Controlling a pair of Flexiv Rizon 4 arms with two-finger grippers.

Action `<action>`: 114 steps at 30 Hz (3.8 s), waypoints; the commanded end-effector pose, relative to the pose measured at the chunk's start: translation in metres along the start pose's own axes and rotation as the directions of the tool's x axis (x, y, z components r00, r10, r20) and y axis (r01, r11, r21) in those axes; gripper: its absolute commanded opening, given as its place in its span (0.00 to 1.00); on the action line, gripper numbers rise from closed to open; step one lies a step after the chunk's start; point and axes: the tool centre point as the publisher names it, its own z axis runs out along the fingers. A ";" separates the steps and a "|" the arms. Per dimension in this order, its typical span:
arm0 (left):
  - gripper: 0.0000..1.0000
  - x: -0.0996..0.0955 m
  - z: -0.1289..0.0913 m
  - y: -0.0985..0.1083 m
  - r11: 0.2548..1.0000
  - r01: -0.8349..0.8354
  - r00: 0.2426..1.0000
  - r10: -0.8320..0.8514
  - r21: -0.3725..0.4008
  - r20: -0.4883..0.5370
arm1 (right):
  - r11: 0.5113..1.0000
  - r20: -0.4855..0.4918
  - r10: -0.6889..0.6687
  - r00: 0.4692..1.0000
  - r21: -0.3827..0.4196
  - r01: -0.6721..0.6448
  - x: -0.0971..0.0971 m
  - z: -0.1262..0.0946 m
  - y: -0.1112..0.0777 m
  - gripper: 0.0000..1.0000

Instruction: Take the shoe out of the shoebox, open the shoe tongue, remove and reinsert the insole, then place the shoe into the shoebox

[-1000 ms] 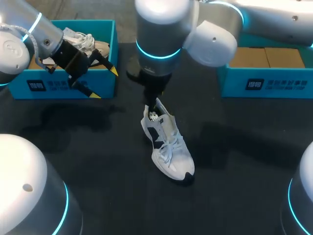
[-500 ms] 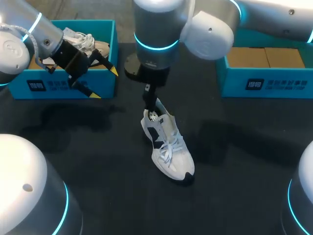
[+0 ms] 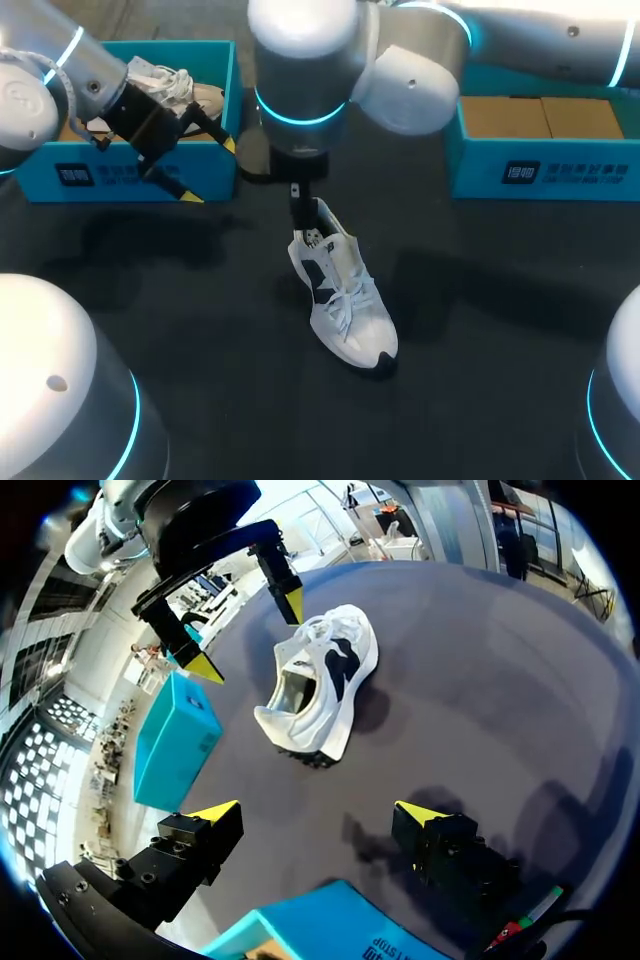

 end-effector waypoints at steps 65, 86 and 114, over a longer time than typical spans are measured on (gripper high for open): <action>1.00 0.010 -0.024 0.011 0.999 0.031 0.999 -0.031 0.019 -0.010 | 0.925 -0.104 -0.381 0.919 -0.025 0.380 -0.056 0.124 -0.015 1.00; 1.00 0.010 -0.024 0.011 0.999 0.031 0.999 -0.031 0.019 -0.010 | 0.926 -0.140 -0.375 0.917 -0.007 0.377 -0.048 0.139 -0.009 0.54; 1.00 0.010 -0.024 0.011 0.999 0.031 0.999 -0.031 0.019 -0.010 | 0.936 -0.099 -0.316 0.943 0.129 0.327 -0.051 0.099 -0.027 0.00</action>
